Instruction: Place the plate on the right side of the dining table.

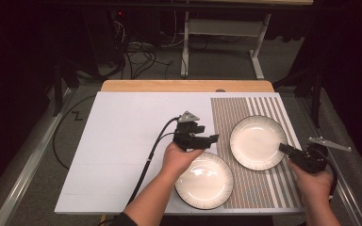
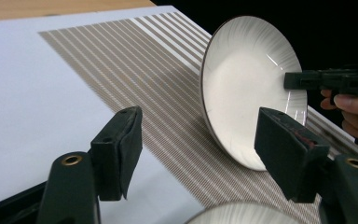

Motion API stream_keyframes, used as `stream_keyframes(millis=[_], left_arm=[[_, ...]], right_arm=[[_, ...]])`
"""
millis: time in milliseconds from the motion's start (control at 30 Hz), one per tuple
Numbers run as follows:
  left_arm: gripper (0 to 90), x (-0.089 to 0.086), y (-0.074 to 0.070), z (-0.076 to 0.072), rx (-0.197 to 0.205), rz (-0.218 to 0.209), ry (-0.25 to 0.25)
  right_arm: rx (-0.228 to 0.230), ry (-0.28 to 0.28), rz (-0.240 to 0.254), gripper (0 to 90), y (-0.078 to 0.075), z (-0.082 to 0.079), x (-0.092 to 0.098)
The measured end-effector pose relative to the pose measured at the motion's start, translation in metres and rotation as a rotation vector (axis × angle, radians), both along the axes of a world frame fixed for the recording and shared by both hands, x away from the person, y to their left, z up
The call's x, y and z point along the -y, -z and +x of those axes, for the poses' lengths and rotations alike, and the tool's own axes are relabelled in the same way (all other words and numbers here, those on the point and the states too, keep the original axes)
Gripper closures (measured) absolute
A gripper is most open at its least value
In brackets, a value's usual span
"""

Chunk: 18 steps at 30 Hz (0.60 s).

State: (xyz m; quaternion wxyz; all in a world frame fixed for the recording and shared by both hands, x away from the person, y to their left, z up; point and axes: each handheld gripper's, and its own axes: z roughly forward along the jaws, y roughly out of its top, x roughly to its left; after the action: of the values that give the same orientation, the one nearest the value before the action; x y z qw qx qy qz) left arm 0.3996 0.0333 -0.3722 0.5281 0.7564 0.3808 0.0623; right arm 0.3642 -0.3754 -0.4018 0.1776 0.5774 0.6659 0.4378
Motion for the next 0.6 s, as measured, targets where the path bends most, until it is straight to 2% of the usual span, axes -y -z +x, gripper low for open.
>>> stream_keyframes(millis=[133,167,200,233,267,333,467,533,600], left_arm=[[27.0,-0.029,0.001,-0.015,0.044,0.001,-0.033],[25.5,-0.042,0.002,-0.022,0.059,-0.004,-0.05],[25.3,-0.042,0.002,-0.022,0.059,-0.004,-0.05],[25.2,-0.056,0.004,-0.03,0.075,-0.003,-0.064],[25.2,-0.056,0.004,-0.03,0.075,-0.003,-0.064],[25.1,-0.072,0.006,-0.04,0.098,0.009,-0.081],[24.9,-0.096,0.012,-0.056,0.116,0.019,-0.111],[24.9,-0.106,0.017,-0.063,0.109,0.037,-0.13],[24.5,-0.12,0.022,-0.073,0.13,0.046,-0.157]], right_arm=[[-0.005,0.013,0.002,84.3,0.0,0.001,-0.001],[-0.007,0.018,-0.001,84.1,0.001,0.002,-0.002],[-0.007,0.019,-0.004,84.0,0.001,0.003,-0.002],[-0.009,0.023,-0.005,83.9,0.001,0.003,-0.002],[-0.01,0.026,-0.006,83.8,0.002,0.004,-0.002],[-0.015,0.031,-0.003,83.8,0.002,0.004,-0.003],[-0.014,0.038,-0.003,83.9,0.001,0.006,-0.004],[-0.008,0.041,-0.008,83.9,0.001,0.007,-0.006],[-0.009,0.045,-0.01,83.9,0.001,0.008,-0.007]])
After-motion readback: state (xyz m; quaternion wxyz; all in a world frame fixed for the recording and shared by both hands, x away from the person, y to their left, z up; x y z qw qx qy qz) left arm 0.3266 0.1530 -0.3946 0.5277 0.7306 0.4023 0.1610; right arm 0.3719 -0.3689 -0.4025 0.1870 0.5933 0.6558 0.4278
